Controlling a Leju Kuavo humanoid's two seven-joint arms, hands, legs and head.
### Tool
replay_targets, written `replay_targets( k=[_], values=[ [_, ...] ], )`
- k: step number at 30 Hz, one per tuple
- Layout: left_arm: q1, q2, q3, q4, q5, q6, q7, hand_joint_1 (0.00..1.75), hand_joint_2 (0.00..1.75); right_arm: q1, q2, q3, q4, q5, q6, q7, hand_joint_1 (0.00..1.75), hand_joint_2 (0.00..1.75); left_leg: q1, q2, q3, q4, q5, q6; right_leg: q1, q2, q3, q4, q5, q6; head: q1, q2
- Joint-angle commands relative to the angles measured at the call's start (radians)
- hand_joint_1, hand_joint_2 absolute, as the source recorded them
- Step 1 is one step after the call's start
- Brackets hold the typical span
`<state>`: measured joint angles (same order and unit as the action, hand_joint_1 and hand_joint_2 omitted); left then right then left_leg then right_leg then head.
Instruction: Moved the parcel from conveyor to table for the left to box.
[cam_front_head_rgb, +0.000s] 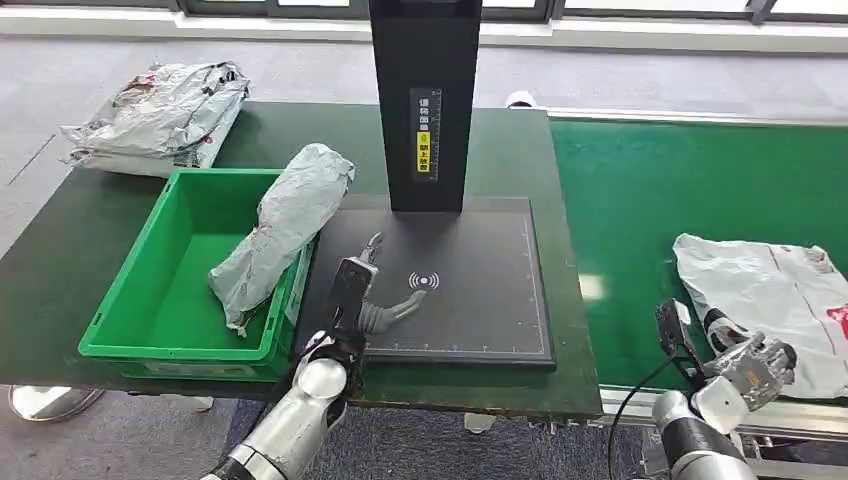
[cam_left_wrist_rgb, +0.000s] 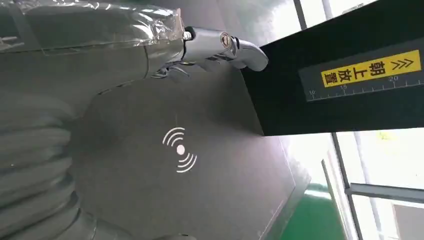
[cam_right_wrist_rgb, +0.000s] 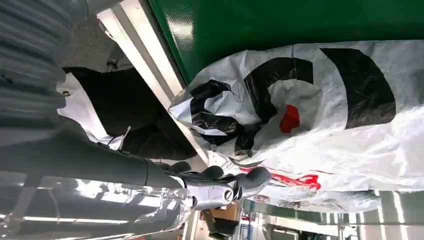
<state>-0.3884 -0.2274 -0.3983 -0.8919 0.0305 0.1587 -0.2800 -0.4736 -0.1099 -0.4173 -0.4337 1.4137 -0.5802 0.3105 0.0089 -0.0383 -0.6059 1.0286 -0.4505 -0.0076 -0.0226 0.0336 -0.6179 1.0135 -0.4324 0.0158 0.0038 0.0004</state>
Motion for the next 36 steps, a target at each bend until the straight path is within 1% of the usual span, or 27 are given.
replay_targets(
  k=[1,4,5,8,9,11,17,19,23,24,25,26,29,31,32,36],
  values=[
    [-0.039,0.015,0.041,0.068,0.009,-0.002,-0.005,0.0,1.75,-0.048,-0.026,0.013,0.093,-0.011,0.001,-0.008,0.0,1.75,0.0,0.004,0.003,-0.001,0.0,0.0,0.001,-0.001,0.002,-0.001,0.0,-0.002,0.0,0.0],
    [-0.037,0.018,0.045,0.071,0.012,0.0,-0.01,0.0,1.75,-0.048,-0.034,0.016,0.101,-0.005,0.008,0.004,0.0,1.75,0.0,0.003,0.002,-0.001,-0.001,0.0,0.0,-0.001,0.001,0.0,0.0,-0.001,0.0,0.0],
    [-0.035,0.018,0.047,0.071,0.013,0.001,-0.013,0.0,1.75,-0.05,-0.034,0.015,0.103,-0.007,0.008,0.004,0.0,1.75,0.0,0.005,0.003,-0.002,-0.001,0.0,0.001,-0.001,0.003,-0.002,0.0,-0.002,0.0,0.0],
    [-0.035,0.019,0.048,0.072,0.015,0.002,-0.015,0.0,1.75,-0.054,-0.035,0.018,0.106,-0.005,0.008,0.007,0.0,1.75,0.0,0.004,0.002,-0.001,-0.001,0.0,0.0,0.0,0.001,-0.001,0.0,-0.001,0.0,0.0],
    [-0.035,0.02,0.048,0.072,0.015,0.001,-0.015,0.0,1.75,-0.056,-0.035,0.018,0.106,-0.005,0.009,0.008,0.0,1.75,0.0,0.006,0.004,-0.002,-0.001,0.0,0.001,0.0,0.002,-0.002,0.0,-0.002,0.0,0.0],
    [-0.034,0.019,0.05,0.071,0.018,0.004,-0.019,0.0,1.75,-0.058,-0.034,0.02,0.109,-0.004,0.005,0.009,0.0,1.75,0.0,0.003,0.002,-0.001,0.0,0.0,0.0,0.0,0.001,0.0,0.0,-0.001,0.0,0.0],
    [-0.033,0.023,0.057,0.07,0.024,0.008,-0.024,0.0,1.75,-0.091,-0.024,0.04,0.127,0.014,0.052,0.024,0.0,1.75,0.0,0.008,0.003,-0.001,-0.001,0.0,0.001,0.001,0.001,-0.002,0.001,-0.002,0.0,0.0],
    [-0.034,0.023,0.058,0.069,0.024,0.008,-0.025,0.0,1.75,-0.093,-0.022,0.04,0.128,0.012,0.056,0.022,0.0,1.75,0.0,0.005,0.001,0.0,-0.001,0.0,0.0,0.001,0.0,0.0,0.0,-0.001,0.0,0.0],
    [-0.033,0.023,0.058,0.069,0.025,0.009,-0.026,0.0,1.75,-0.095,-0.021,0.036,0.135,0.006,0.072,0.019,0.0,1.75,0.0,0.005,0.002,-0.001,-0.001,0.0,0.001,0.0,0.001,-0.001,0.0,-0.001,0.0,0.0],
    [-0.033,0.024,0.059,0.068,0.025,0.01,-0.027,0.0,1.75,-0.097,-0.02,0.04,0.137,0.007,0.087,0.011,1.75,1.75,0.0,0.004,0.002,-0.001,-0.001,0.0,0.0,0.001,0.001,0.0,0.0,-0.001,0.0,0.0],
    [-0.032,0.026,0.063,0.067,0.028,0.011,-0.03,0.0,1.75,-0.098,-0.017,0.037,0.134,0.0,0.112,0.003,1.75,1.75,0.0,0.006,0.003,-0.002,-0.001,0.0,0.001,0.001,0.002,-0.001,0.0,-0.002,0.0,0.0],
    [-0.031,0.029,0.064,0.067,0.028,0.011,-0.031,0.0,1.75,-0.099,-0.013,0.038,0.133,0.0,0.113,0.001,1.75,1.75,0.0,0.005,0.002,-0.001,-0.001,0.0,0.0,0.001,0.001,0.0,0.0,-0.001,0.0,0.0],
    [-0.028,0.033,0.066,0.065,0.028,0.012,-0.032,0.0,1.75,-0.102,-0.006,0.04,0.134,0.0,0.116,-0.003,1.75,1.75,0.0,0.008,0.004,-0.002,-0.001,0.0,0.001,0.002,0.002,-0.002,0.0,-0.002,0.0,0.0],
    [-0.028,0.033,0.066,0.065,0.028,0.012,-0.032,0.0,1.75,-0.102,-0.006,0.04,0.134,0.0,0.116,-0.003,1.75,1.75,0.0,0.004,0.002,-0.001,-0.001,0.0,0.0,0.001,0.001,0.0,0.0,-0.001,0.0,0.0],
    [-0.028,0.033,0.066,0.065,0.028,0.012,-0.032,0.0,1.75,-0.102,-0.006,0.04,0.134,0.0,0.116,-0.003,1.75,1.75,0.0,0.007,0.003,-0.002,-0.001,0.0,0.001,0.001,0.002,-0.001,0.0,-0.002,0.0,0.0],
    [-0.028,0.033,0.066,0.065,0.028,0.012,-0.032,0.0,1.75,-0.102,-0.006,0.04,0.134,0.0,0.116,-0.003,1.75,1.75,0.0,0.004,0.001,-0.001,0.0,0.0,0.0,0.001,0.0,0.0,0.0,-0.001,0.0,0.0]
  ],
)
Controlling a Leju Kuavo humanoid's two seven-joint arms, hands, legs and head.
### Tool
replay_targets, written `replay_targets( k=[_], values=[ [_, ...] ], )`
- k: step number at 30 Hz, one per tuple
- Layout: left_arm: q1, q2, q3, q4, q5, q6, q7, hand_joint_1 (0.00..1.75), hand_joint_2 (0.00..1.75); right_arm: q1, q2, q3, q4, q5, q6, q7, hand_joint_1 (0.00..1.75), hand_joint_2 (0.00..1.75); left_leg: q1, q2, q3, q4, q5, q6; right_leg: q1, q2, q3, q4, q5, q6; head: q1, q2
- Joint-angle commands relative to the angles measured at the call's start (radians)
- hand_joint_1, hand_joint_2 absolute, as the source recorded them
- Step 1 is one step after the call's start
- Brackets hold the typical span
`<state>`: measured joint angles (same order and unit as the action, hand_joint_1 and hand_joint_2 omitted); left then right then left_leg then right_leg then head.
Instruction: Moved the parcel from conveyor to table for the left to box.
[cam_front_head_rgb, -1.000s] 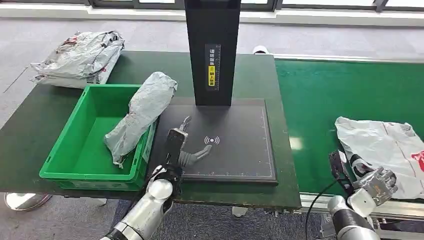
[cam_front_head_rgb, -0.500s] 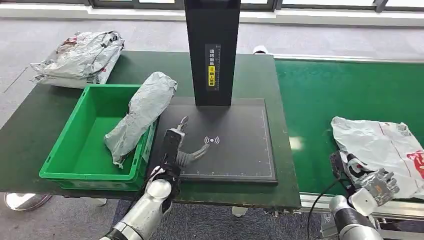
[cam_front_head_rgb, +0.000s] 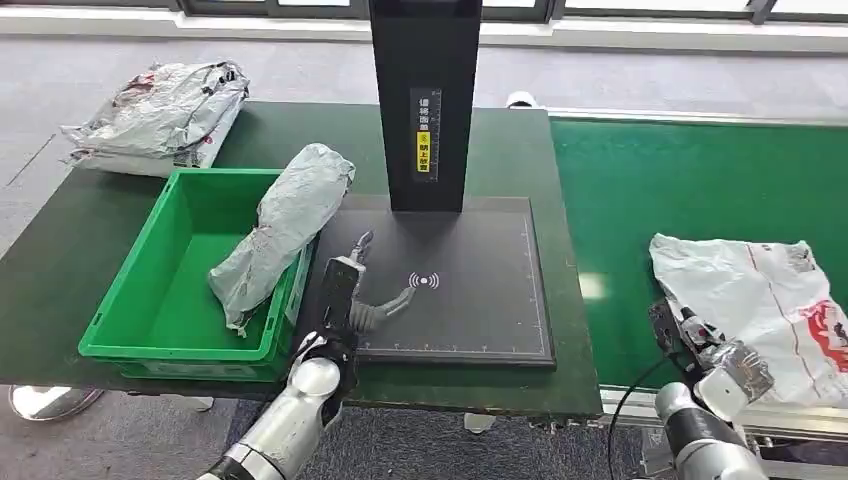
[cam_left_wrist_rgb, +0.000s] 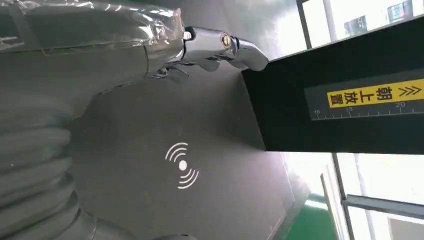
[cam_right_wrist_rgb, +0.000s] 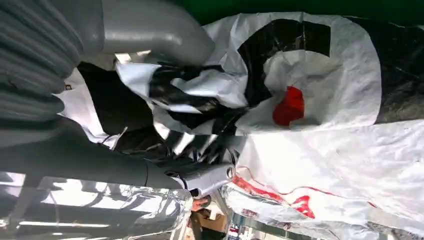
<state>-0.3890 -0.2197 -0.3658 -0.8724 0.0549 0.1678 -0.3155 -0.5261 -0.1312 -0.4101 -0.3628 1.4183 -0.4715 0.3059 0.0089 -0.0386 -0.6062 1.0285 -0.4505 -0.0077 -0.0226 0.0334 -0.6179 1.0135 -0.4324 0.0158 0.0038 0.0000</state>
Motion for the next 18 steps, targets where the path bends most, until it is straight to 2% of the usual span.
replay_targets(
  k=[1,4,10,13,14,15,16,18],
  values=[
    [-0.027,0.025,0.034,0.045,0.004,0.003,0.003,0.0,1.75,-0.049,0.015,0.033,0.063,-0.004,0.007,0.002,1.75,1.75,0.0,0.006,0.003,-0.001,-0.001,0.0,0.001,0.001,0.001,-0.001,0.001,-0.002,0.0,0.0],
    [-0.02,0.027,0.037,0.036,0.005,0.005,0.001,0.0,1.75,-0.057,0.019,0.038,0.061,-0.002,0.008,-0.004,1.75,1.75,0.0,0.004,0.001,0.0,-0.001,0.0,0.0,0.001,0.0,0.0,0.0,-0.001,0.0,0.0],
    [-0.012,0.029,0.044,0.024,0.007,0.007,0.0,0.0,1.75,-0.078,0.023,0.034,0.05,-0.027,-0.032,-0.05,1.75,1.75,0.0,0.008,0.003,-0.002,-0.001,0.0,0.001,0.002,0.002,-0.001,0.0,-0.002,0.0,0.0],
    [-0.004,0.032,0.051,0.016,0.009,0.015,-0.004,0.0,1.75,-0.103,0.048,0.017,0.015,-0.103,-0.125,-0.197,1.75,1.75,0.0,0.008,0.002,-0.001,-0.001,0.0,0.001,0.003,0.001,-0.001,0.001,-0.002,0.0,0.0],
    [-0.003,0.033,0.053,0.013,0.009,0.018,-0.005,0.0,1.75,-0.113,0.064,0.013,-0.007,-0.15,-0.161,-0.277,1.75,1.75,-0.001,0.011,0.004,-0.002,-0.001,0.0,0.0,0.004,0.001,-0.001,0.001,-0.002,0.0,0.0],
    [-0.004,0.033,0.054,0.011,0.007,0.019,-0.006,0.0,1.75,-0.122,0.089,0.009,-0.047,-0.227,-0.188,-0.378,1.75,1.75,0.0,0.009,0.001,0.0,-0.001,0.0,0.0,0.005,-0.001,0.0,0.001,-0.001,0.0,0.0],
    [-0.005,0.033,0.055,0.008,0.005,0.02,-0.007,0.0,1.75,-0.12,0.119,0.014,-0.105,-0.291,-0.199,-0.466,1.75,1.75,-0.001,0.011,0.003,-0.001,-0.001,0.0,0.0,0.006,0.0,0.0,0.001,-0.002,0.0,0.0],
    [-0.01,0.031,0.057,-0.001,-0.002,0.024,-0.008,0.0,1.75,-0.073,0.182,0.112,-0.296,-0.401,-0.147,-0.527,1.75,1.75,-0.001,0.014,0.001,0.0,-0.001,-0.001,0.0,0.009,-0.003,0.001,0.002,-0.002,0.0,0.0]
  ],
)
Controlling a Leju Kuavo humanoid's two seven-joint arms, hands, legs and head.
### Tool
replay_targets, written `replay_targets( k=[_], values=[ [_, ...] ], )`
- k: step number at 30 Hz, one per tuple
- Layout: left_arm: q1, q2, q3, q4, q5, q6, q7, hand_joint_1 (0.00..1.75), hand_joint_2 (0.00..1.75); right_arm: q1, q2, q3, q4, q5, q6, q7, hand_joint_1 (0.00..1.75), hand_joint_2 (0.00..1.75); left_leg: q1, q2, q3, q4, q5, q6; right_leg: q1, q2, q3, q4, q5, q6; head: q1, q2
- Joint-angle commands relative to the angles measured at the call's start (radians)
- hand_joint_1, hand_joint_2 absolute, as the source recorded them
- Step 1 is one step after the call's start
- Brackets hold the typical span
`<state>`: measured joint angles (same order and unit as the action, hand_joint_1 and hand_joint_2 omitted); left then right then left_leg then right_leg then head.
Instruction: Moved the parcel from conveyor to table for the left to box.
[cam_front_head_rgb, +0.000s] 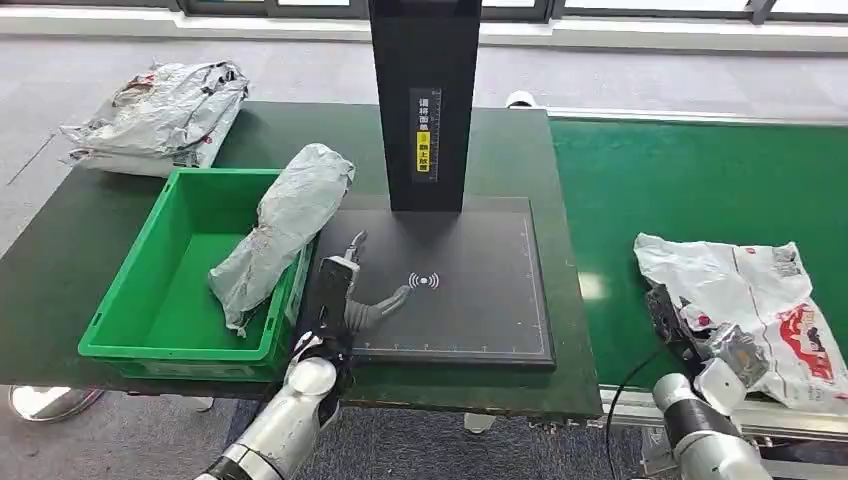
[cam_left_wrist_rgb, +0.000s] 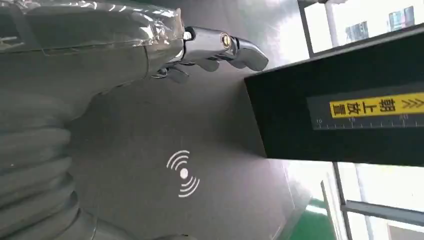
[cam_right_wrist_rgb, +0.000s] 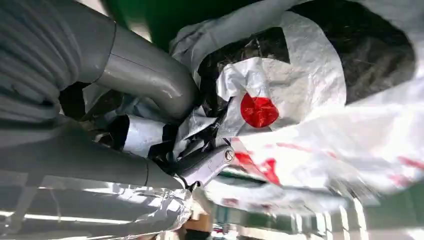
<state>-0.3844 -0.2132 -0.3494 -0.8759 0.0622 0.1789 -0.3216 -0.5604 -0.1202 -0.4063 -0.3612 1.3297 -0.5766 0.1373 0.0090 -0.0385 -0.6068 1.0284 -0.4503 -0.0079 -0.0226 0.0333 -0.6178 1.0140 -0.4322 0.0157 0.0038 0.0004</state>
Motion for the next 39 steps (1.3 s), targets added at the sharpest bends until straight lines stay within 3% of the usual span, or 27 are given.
replay_targets(
  k=[1,5,9,13,20,26,31,35,39],
  values=[
    [-0.018,0.024,0.039,-0.001,-0.017,0.017,-0.003,0.0,1.75,0.0,0.194,0.183,-0.406,-0.353,-0.018,-0.381,1.75,1.75,-0.001,0.014,0.002,-0.001,-0.001,0.0,0.0,0.008,-0.002,0.0,0.002,-0.002,0.0,0.0],
    [-0.041,0.02,0.037,0.006,-0.035,0.015,-0.003,0.0,1.75,0.121,0.194,0.563,-0.7,-0.466,0.048,-0.32,1.75,1.75,0.0,0.009,0.001,-0.001,0.0,-0.001,0.001,0.005,-0.002,0.001,0.001,-0.002,0.0,0.0],
    [-0.065,0.008,0.028,0.038,-0.05,0.014,-0.01,0.0,1.75,0.15,0.18,0.751,-0.76,-0.473,0.001,-0.326,1.75,1.75,0.0,0.006,0.001,0.0,0.0,-0.002,0.001,0.003,-0.003,0.002,0.001,-0.002,0.0,0.0],
    [-0.083,0.003,0.026,0.064,-0.048,0.023,-0.022,0.0,1.75,0.149,0.188,0.835,-0.749,-0.58,0.072,-0.362,1.75,1.75,0.001,0.006,0.001,-0.001,0.001,-0.002,0.002,0.003,-0.003,0.001,0.0,-0.002,0.0,0.0],
    [-0.084,0.006,0.026,0.068,-0.044,0.021,-0.028,0.0,1.75,0.145,0.18,0.85,-0.742,-0.597,0.063,-0.364,1.75,1.75,0.001,0.005,0.002,-0.002,0.001,-0.002,0.002,0.002,-0.002,0.001,0.0,-0.003,0.0,0.0],
    [-0.092,0.012,0.019,0.085,-0.037,0.008,-0.039,0.0,1.75,0.117,0.174,1.034,-0.675,-0.573,0.195,-0.37,1.75,1.75,0.001,0.007,0.002,-0.002,0.0,-0.002,0.002,0.003,-0.002,0.0,0.0,-0.003,0.0,0.0],
    [-0.107,0.015,0.009,0.109,-0.032,0.006,-0.048,0.0,1.75,0.112,0.159,1.137,-0.62,-0.655,0.373,-0.39,1.75,1.75,0.001,0.005,0.003,-0.003,0.001,-0.002,0.003,0.0,0.0,-0.001,0.0,-0.003,0.0,0.0],
    [-0.104,0.019,0.012,0.098,-0.028,-0.001,-0.049,0.0,1.75,0.1,0.158,1.162,-0.601,-0.712,0.495,-0.413,1.75,1.75,0.001,0.005,0.002,-0.002,0.001,-0.002,0.003,0.002,-0.002,0.0,0.0,-0.003,0.0,0.0],
    [-0.103,0.018,0.011,0.097,-0.028,-0.001,-0.049,0.0,1.75,0.101,0.156,1.162,-0.602,-0.712,0.496,-0.413,1.75,1.75,0.001,0.004,0.002,-0.002,0.001,-0.002,0.002,0.0,-0.001,0.0,-0.001,-0.003,0.0,0.0]
  ],
)
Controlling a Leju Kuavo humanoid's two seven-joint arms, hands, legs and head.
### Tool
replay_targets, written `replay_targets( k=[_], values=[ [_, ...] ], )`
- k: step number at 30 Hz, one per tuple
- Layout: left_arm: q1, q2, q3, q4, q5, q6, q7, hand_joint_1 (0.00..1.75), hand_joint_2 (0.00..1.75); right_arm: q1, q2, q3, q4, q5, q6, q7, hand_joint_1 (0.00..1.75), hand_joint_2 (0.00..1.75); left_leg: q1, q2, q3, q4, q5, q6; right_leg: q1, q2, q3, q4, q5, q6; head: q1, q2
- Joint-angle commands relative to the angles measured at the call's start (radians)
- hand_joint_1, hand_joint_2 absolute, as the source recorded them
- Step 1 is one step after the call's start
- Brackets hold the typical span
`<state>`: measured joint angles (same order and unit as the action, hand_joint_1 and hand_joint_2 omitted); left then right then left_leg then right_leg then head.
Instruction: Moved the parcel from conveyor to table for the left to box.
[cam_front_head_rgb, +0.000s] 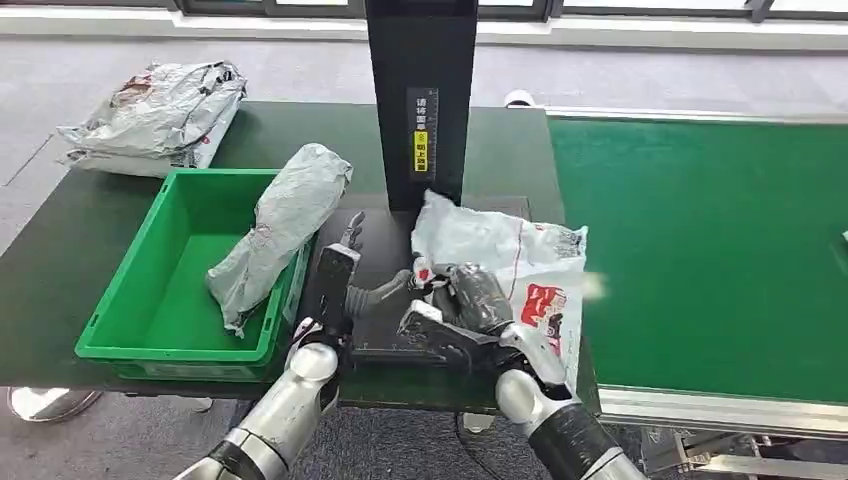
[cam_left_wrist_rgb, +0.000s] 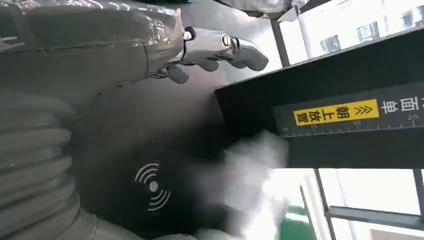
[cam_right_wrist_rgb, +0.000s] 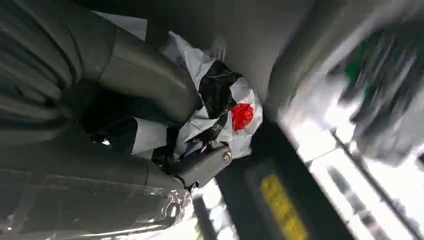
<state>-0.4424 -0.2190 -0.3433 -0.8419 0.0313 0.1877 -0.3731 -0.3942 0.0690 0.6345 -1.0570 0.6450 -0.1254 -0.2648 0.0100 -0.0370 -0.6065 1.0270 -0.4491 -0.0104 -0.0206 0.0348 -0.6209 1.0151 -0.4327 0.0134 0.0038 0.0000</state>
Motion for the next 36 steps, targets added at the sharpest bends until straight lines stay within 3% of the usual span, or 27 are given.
replay_targets(
  k=[1,9,12,13,14,19,22,26,27,31,36],
  values=[
    [-0.045,0.024,0.005,0.063,0.003,-0.009,0.003,0.0,1.75,-0.066,-0.033,0.122,0.094,-0.027,0.044,-0.011,1.75,1.75,0.0,0.003,0.003,-0.002,0.0,0.001,0.001,-0.002,0.003,-0.002,0.0,-0.001,0.0,0.0],
    [-0.045,0.024,0.005,0.063,0.003,-0.009,0.003,0.0,1.75,-0.066,-0.033,0.122,0.094,-0.027,0.044,-0.011,1.75,1.75,0.0,0.004,0.004,-0.002,0.0,0.0,0.0,-0.002,0.004,-0.002,0.0,-0.002,0.0,0.0],
    [-0.042,0.021,0.003,0.055,-0.001,-0.01,0.005,0.0,1.75,-0.075,-0.039,0.139,0.094,-0.033,0.097,-0.01,1.75,1.75,0.0,0.003,0.003,-0.001,0.0,0.0,0.001,-0.002,0.003,-0.002,0.0,-0.001,0.0,0.0],
    [-0.036,0.019,0.002,0.043,-0.003,-0.011,0.006,0.0,1.75,-0.081,-0.041,0.149,0.102,-0.023,0.107,0.011,0.61,1.75,0.0,0.004,0.004,-0.002,0.0,0.0,0.001,-0.002,0.004,-0.003,0.0,-0.002,0.0,0.0],
    [-0.034,0.019,0.001,0.036,-0.005,-0.008,0.009,0.0,1.75,-0.081,-0.04,0.147,0.104,-0.019,0.099,0.025,0.0,1.75,0.0,0.003,0.002,-0.001,0.0,0.0,0.001,-0.001,0.002,-0.001,0.0,-0.001,0.0,0.0],
    [-0.005,0.014,0.008,-0.02,-0.012,0.029,0.004,0.0,1.75,-0.043,-0.038,0.075,0.069,0.004,-0.03,0.101,0.0,1.75,0.0,0.001,0.001,0.0,0.0,0.0,0.0,-0.002,0.002,-0.001,0.0,-0.001,0.0,0.0],
    [0.012,0.014,0.009,-0.052,-0.015,0.034,-0.002,0.0,1.75,0.023,-0.032,-0.031,-0.042,0.029,-0.237,0.082,0.0,1.75,0.0,0.002,0.003,-0.001,-0.001,0.001,0.0,-0.003,0.003,-0.002,-0.001,-0.001,0.0,0.0],
    [0.017,0.018,-0.006,-0.055,-0.025,0.022,-0.027,0.0,1.75,0.081,-0.017,-0.156,-0.102,-0.116,-0.357,-0.065,0.0,1.75,0.0,0.0,0.002,-0.001,0.0,0.001,0.0,-0.006,0.003,-0.002,-0.001,-0.001,0.0,0.0],
    [0.02,0.019,-0.018,-0.059,-0.033,0.015,-0.047,0.0,1.75,0.109,0.005,-0.213,-0.121,-0.229,-0.375,-0.14,0.0,1.75,0.0,-0.001,0.002,-0.001,0.0,0.001,0.0,-0.004,0.003,-0.001,-0.001,-0.001,0.0,0.0],
    [0.013,0.009,-0.033,-0.069,-0.04,0.015,-0.07,0.0,1.75,0.139,0.037,-0.284,-0.124,-0.372,-0.355,-0.217,0.0,1.75,0.0,-0.001,0.002,-0.001,0.0,0.0,0.0,-0.004,0.002,-0.001,-0.001,-0.001,0.0,0.0],
    [0.005,0.018,-0.06,-0.058,-0.06,0.004,-0.071,0.0,1.75,0.161,0.065,-0.372,-0.157,-0.573,-0.233,-0.289,0.0,1.75,0.0,0.001,0.003,-0.002,0.0,0.0,0.001,-0.006,0.004,-0.002,-0.001,-0.002,0.0,0.0]
  ],
)
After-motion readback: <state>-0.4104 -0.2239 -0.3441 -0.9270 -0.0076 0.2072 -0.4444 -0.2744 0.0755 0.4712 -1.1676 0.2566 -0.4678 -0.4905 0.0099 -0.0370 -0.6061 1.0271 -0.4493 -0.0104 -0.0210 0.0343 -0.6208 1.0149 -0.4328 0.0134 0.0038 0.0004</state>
